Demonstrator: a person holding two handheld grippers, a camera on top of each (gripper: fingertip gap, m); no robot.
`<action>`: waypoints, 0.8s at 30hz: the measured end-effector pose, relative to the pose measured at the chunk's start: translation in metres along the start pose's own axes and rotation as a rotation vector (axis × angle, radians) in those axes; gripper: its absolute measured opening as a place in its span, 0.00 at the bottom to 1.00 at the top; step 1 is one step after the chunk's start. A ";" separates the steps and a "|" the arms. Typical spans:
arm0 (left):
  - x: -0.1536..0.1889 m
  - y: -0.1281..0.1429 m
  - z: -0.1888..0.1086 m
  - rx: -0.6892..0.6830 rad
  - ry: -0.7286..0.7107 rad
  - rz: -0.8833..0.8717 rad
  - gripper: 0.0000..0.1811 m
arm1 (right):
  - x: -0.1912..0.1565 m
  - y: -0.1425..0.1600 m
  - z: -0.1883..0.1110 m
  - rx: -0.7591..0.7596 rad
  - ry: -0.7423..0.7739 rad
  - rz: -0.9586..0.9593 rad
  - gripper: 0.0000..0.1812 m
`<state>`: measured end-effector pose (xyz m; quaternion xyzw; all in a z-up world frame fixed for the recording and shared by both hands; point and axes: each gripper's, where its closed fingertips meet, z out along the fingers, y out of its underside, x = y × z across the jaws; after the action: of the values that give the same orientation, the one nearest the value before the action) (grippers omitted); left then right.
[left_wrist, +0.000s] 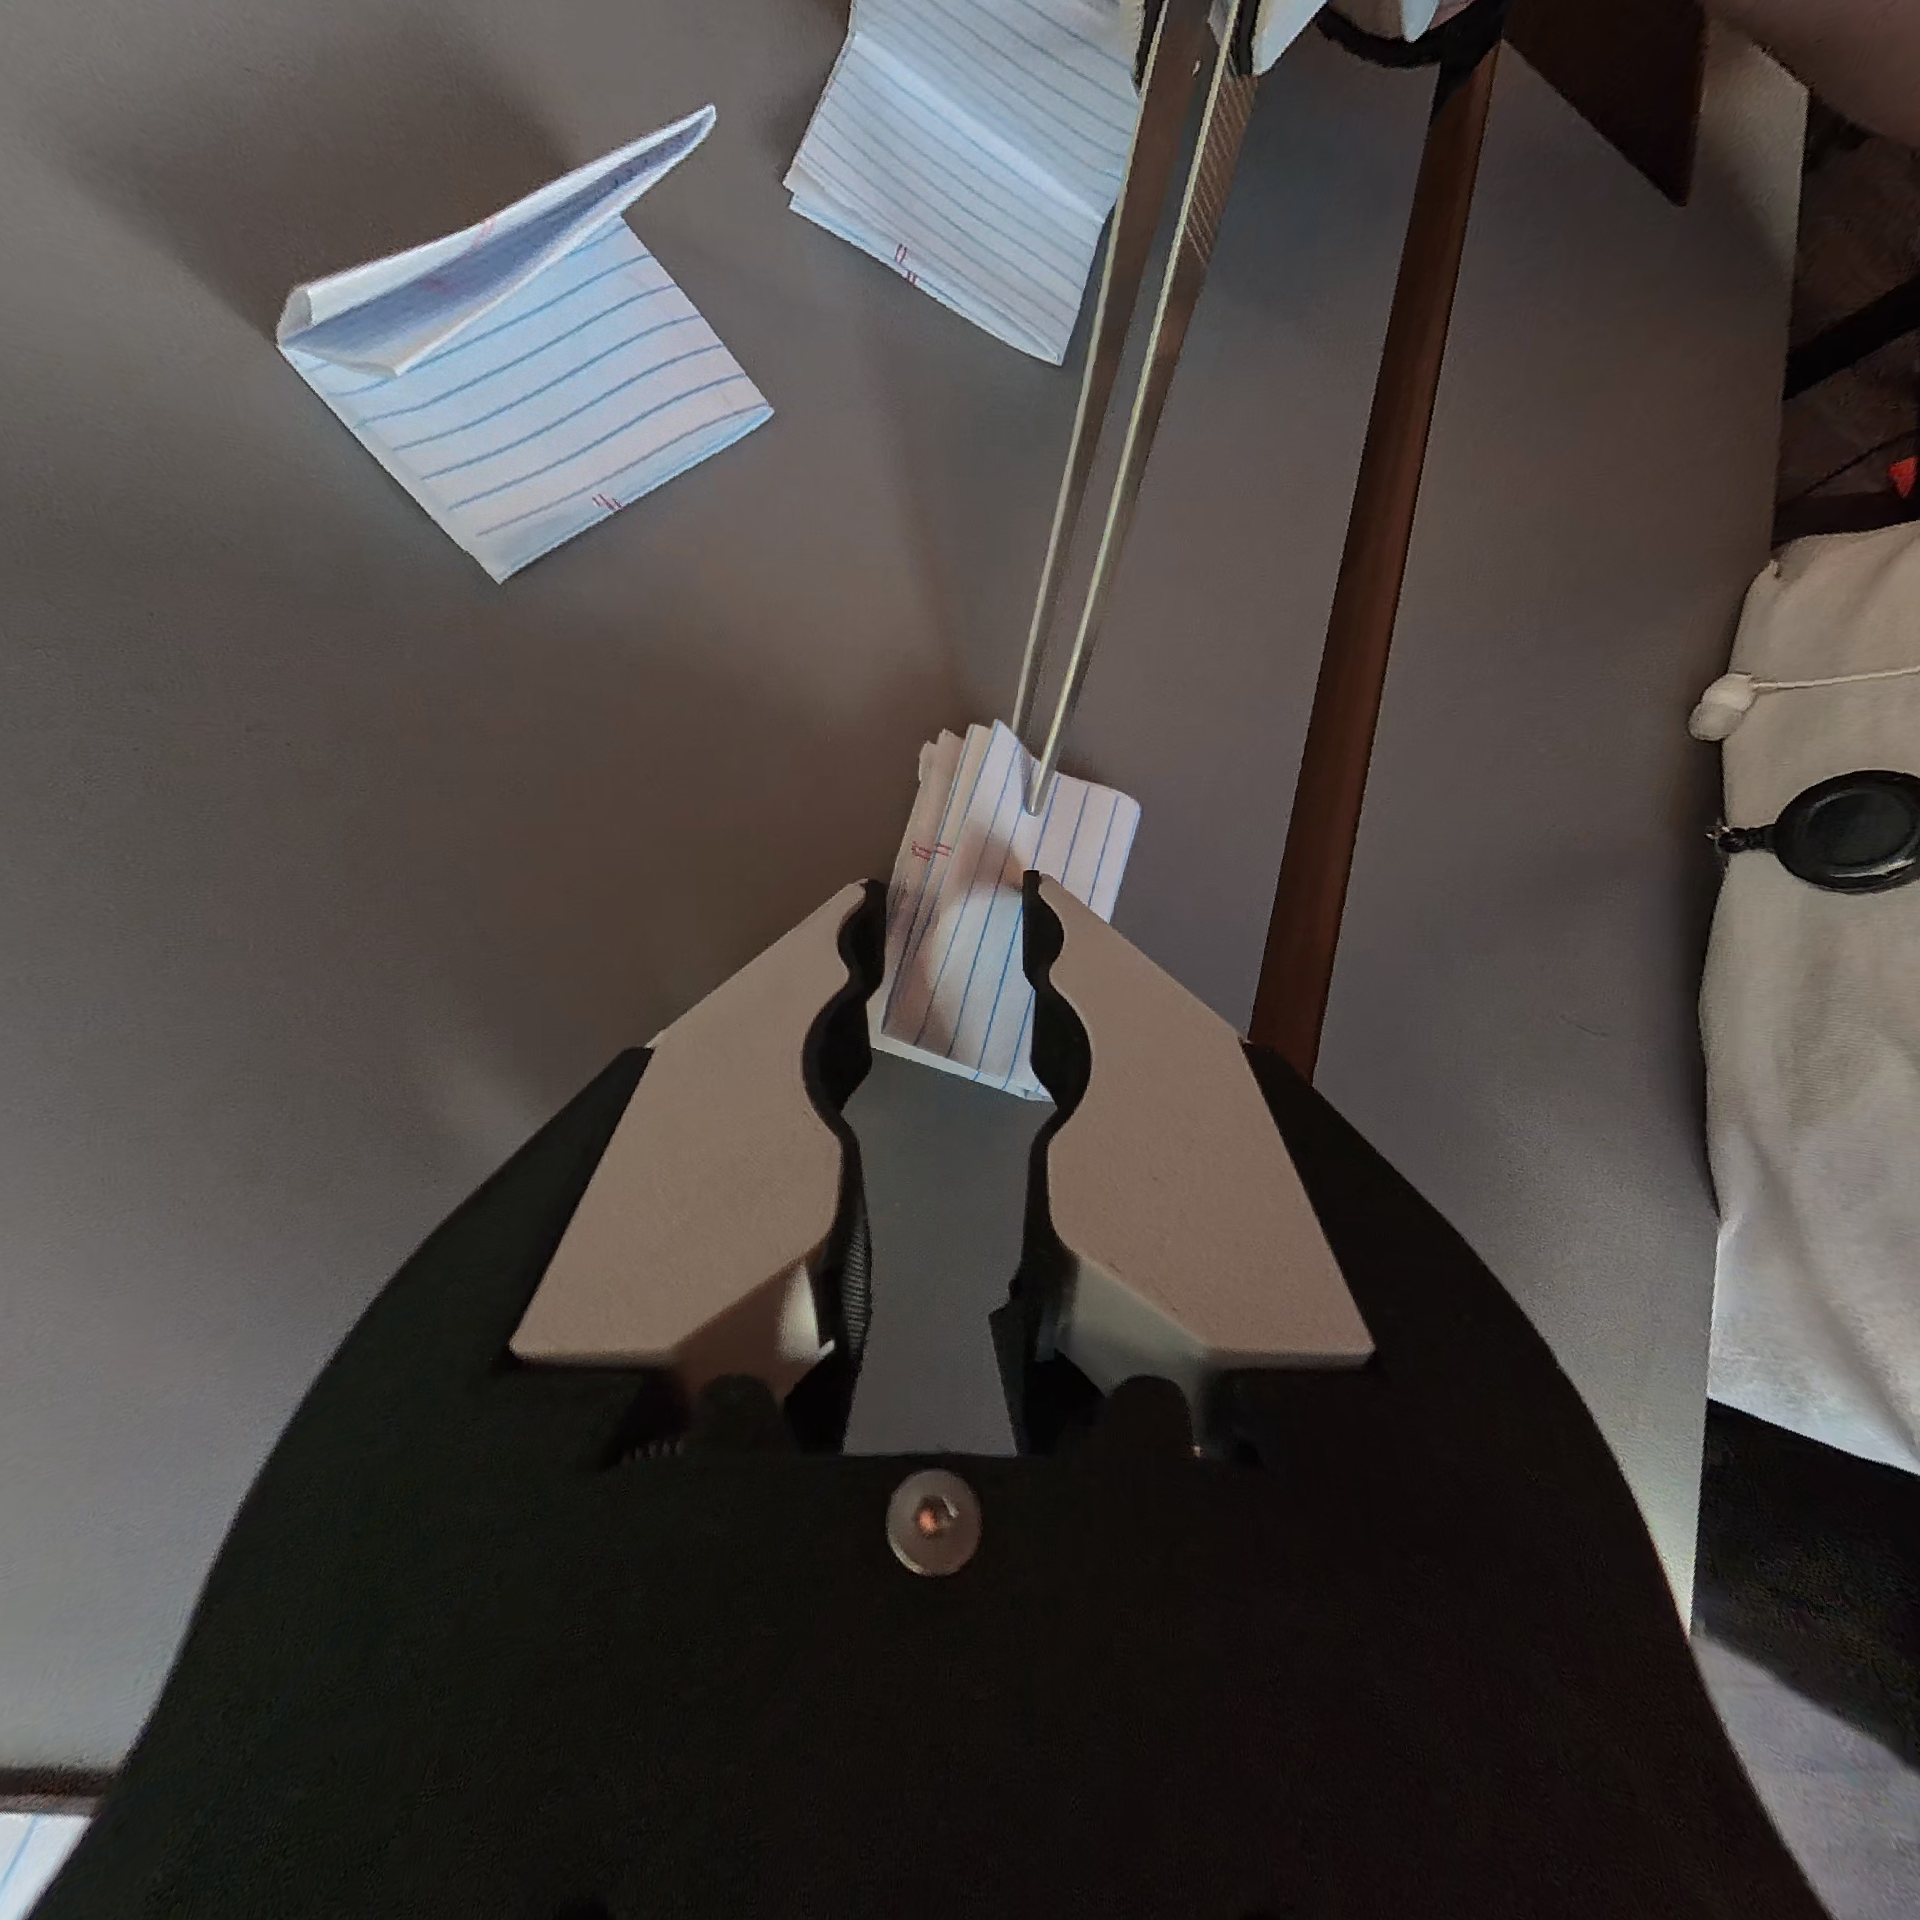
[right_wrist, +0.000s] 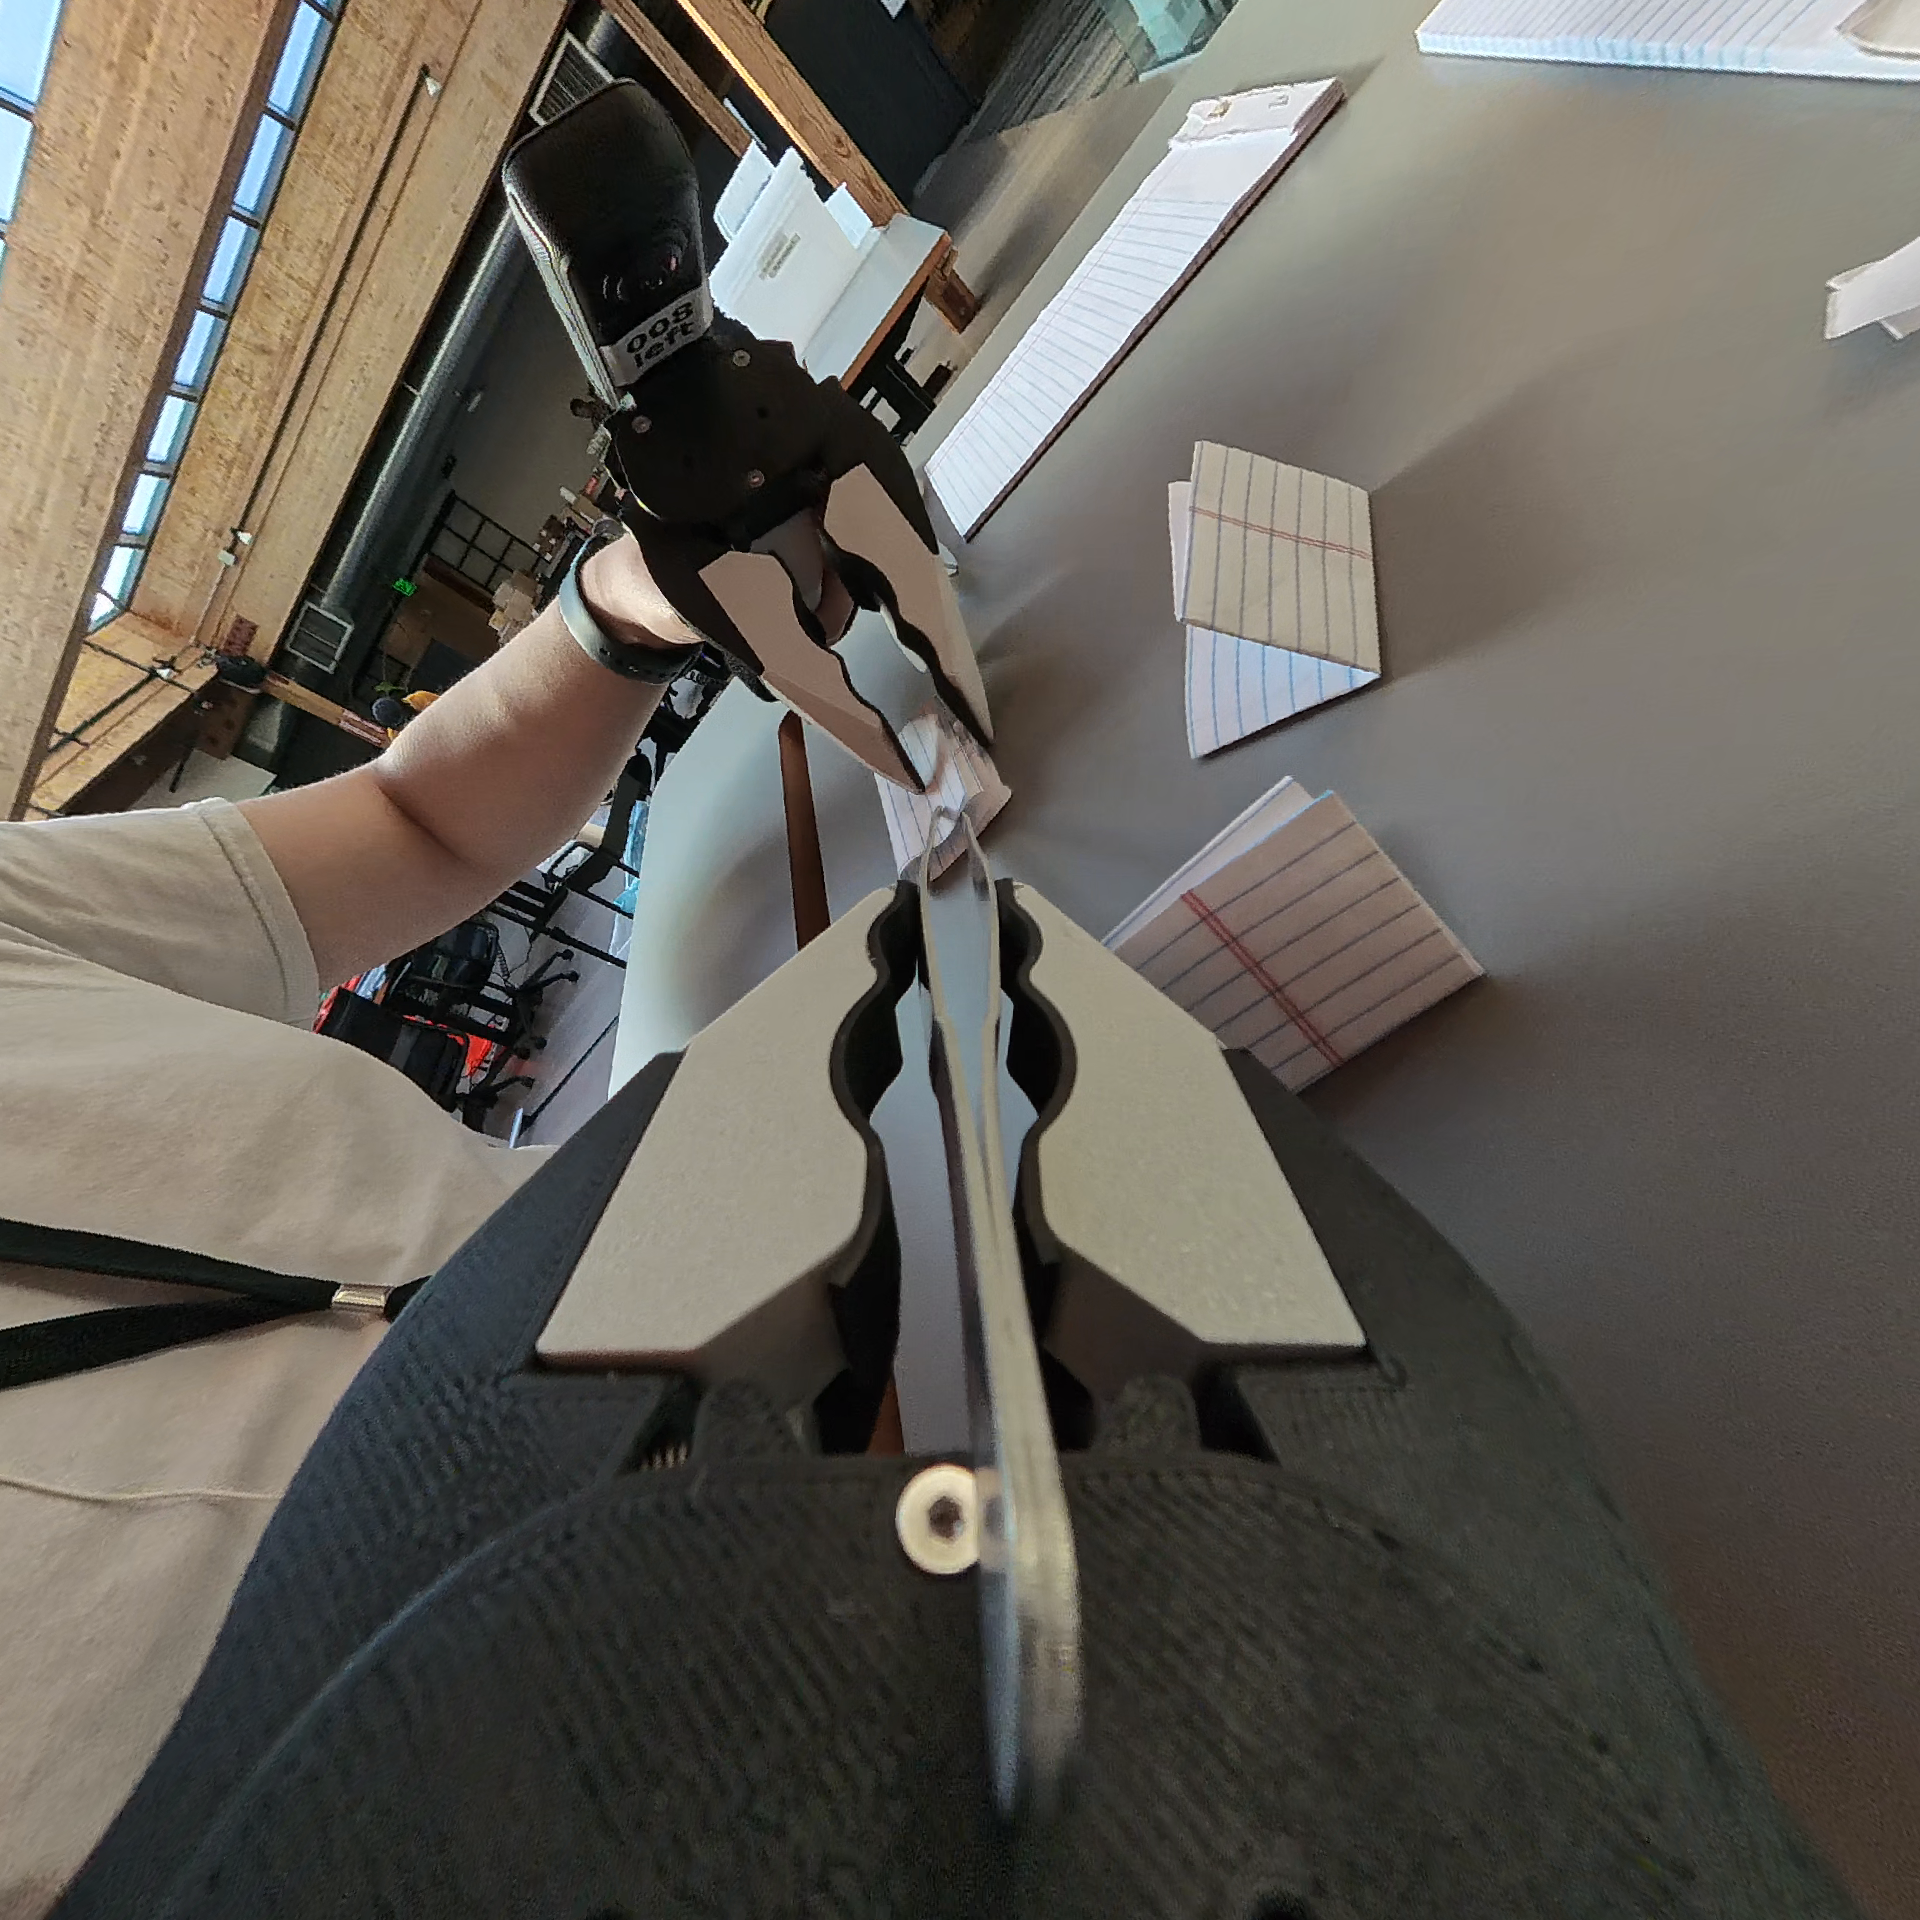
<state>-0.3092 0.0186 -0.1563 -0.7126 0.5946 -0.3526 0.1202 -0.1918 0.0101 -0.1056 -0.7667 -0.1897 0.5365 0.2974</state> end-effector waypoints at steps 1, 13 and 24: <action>0.000 0.000 0.001 0.006 0.001 0.004 0.13 | 0.001 0.000 0.000 0.005 0.002 0.001 0.08; -0.001 -0.001 0.003 0.038 -0.062 0.034 0.09 | -0.003 0.001 0.000 -0.011 0.040 -0.063 0.08; -0.005 0.000 0.004 -0.007 -0.133 0.117 0.05 | -0.011 -0.008 -0.014 0.057 0.143 -0.179 0.10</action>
<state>-0.3068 0.0217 -0.1611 -0.6988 0.6272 -0.2946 0.1774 -0.1822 0.0054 -0.0890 -0.7742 -0.2205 0.4569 0.3784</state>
